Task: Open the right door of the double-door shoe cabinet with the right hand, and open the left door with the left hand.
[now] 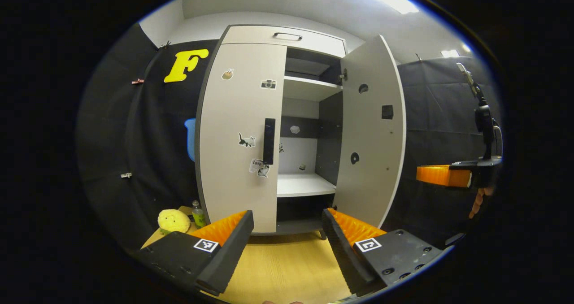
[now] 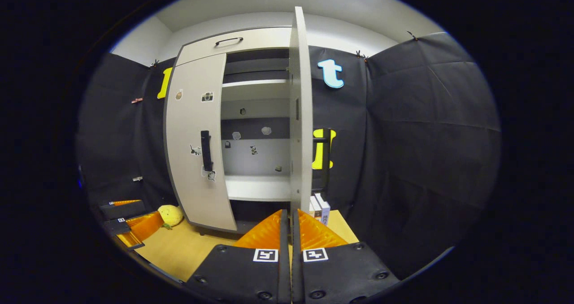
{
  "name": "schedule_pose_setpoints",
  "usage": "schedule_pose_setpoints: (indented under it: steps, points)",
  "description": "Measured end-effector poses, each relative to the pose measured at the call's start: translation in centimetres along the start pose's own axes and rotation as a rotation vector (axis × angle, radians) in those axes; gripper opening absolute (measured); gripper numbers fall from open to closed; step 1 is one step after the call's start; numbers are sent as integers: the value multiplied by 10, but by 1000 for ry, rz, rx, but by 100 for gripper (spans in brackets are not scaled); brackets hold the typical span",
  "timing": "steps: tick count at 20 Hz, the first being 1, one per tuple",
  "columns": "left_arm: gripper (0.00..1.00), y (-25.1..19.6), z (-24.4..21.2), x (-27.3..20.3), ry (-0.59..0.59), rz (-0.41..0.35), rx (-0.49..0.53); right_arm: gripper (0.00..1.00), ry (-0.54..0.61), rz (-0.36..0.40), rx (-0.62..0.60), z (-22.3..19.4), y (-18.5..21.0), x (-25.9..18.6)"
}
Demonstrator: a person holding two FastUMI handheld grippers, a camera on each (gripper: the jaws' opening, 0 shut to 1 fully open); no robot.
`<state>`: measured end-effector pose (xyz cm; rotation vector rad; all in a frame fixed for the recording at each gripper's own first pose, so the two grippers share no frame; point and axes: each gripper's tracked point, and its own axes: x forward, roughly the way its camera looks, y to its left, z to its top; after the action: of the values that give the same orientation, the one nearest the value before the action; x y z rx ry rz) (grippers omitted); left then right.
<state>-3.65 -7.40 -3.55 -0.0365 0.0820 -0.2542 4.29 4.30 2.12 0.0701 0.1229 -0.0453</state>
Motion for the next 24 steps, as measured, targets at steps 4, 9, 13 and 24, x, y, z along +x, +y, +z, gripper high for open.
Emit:
schedule_pose_setpoints:
  steps: [4,9,13,24]
  points:
    - [95,34,1,3,-2,-13,-69,33,2,4,56,-8,43,21]
    - [95,74,-8,2,23,-9,-73,67,-5,17,21,-14,82,36]
    - [95,78,20,51,-13,-18,-60,98,-88,50,-16,-15,100,42]
    - [95,62,93,178,-53,75,58,98,-18,194,22,-52,99,54]
